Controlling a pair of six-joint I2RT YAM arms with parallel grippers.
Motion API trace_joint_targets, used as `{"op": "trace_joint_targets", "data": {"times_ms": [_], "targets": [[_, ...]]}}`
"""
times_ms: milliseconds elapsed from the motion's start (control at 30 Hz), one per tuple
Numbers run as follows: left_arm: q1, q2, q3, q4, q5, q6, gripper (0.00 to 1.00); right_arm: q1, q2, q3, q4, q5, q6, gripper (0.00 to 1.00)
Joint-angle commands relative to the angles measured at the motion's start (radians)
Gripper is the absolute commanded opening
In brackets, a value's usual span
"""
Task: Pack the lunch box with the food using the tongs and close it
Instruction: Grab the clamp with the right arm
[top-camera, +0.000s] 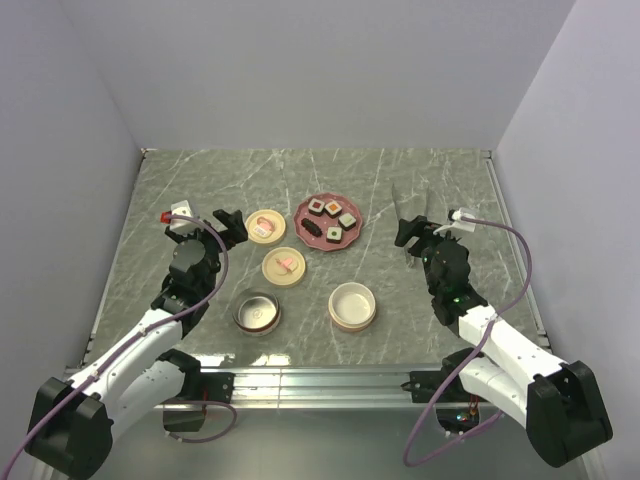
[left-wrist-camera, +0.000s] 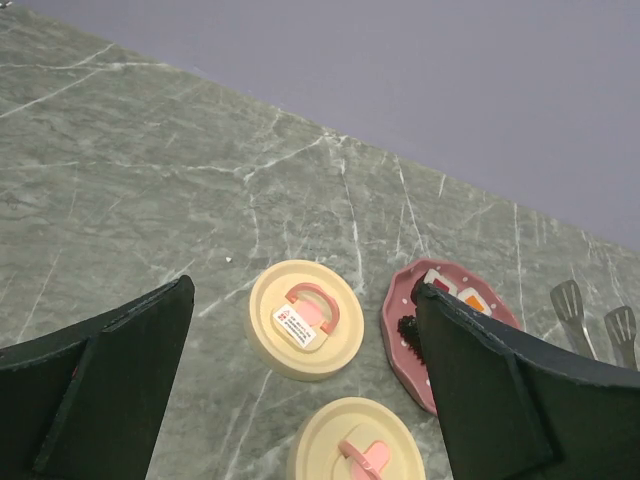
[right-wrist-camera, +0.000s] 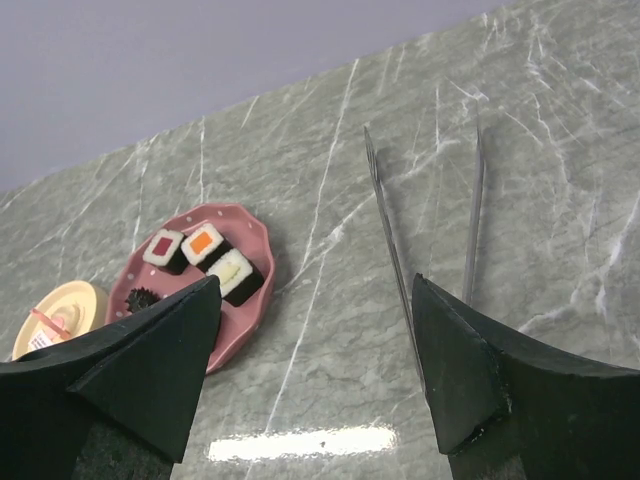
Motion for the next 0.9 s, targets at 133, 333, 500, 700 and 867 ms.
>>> {"op": "trace_joint_targets", "data": {"times_ms": [133,333,500,700,867], "targets": [[-0.004,-0.024,-0.006,0.038,0.013,0.009,0.99,0.003,0.002,0.027,0.024,0.004,0.005,0.84],[-0.004,0.001,0.010,0.017,0.014,0.007,1.00,0.004,0.016,0.039,0.014,0.036,0.031,0.86],[-0.004,0.019,0.026,-0.013,0.028,0.008,0.99,0.004,0.160,0.221,-0.161,0.015,-0.001,0.87],[-0.004,-0.030,-0.011,0.018,0.065,0.010,1.00,0.001,0.412,0.438,-0.390,0.110,0.004,0.91],[-0.004,-0.031,-0.008,0.010,0.120,0.002,1.00,-0.037,0.501,0.493,-0.455,0.081,0.045,0.95]]}}
